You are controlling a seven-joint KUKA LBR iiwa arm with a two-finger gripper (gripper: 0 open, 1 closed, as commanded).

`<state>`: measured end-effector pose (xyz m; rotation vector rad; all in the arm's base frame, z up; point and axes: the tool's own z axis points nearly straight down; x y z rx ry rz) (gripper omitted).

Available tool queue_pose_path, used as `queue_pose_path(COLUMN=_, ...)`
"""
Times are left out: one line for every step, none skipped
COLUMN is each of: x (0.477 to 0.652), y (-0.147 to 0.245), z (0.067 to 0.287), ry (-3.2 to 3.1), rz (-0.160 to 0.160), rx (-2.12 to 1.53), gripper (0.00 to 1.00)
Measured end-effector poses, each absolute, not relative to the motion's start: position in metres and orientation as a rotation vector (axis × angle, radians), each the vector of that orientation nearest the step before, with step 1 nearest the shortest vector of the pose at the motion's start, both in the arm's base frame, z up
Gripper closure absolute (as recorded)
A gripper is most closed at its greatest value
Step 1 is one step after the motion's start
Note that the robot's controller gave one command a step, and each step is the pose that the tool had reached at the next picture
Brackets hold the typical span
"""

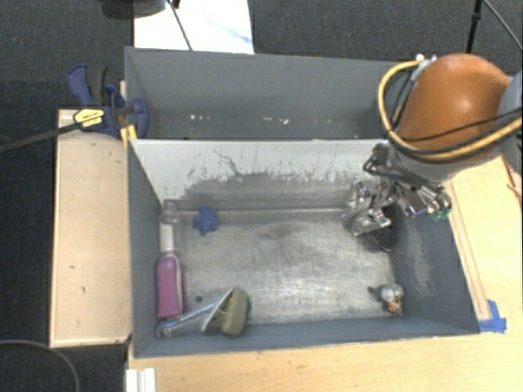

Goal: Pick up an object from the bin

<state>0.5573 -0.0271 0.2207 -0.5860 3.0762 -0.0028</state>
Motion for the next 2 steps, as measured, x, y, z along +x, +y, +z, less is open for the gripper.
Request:
queue_pose_path(x=0.557, y=-0.027, z=0.217, ry=3.084, rz=0.001, rx=-0.582, gripper=0.00)
queue_pose_path(x=0.483, y=0.012, z=0.171, ry=3.108, rz=0.005, rx=-0.499, gripper=0.00)
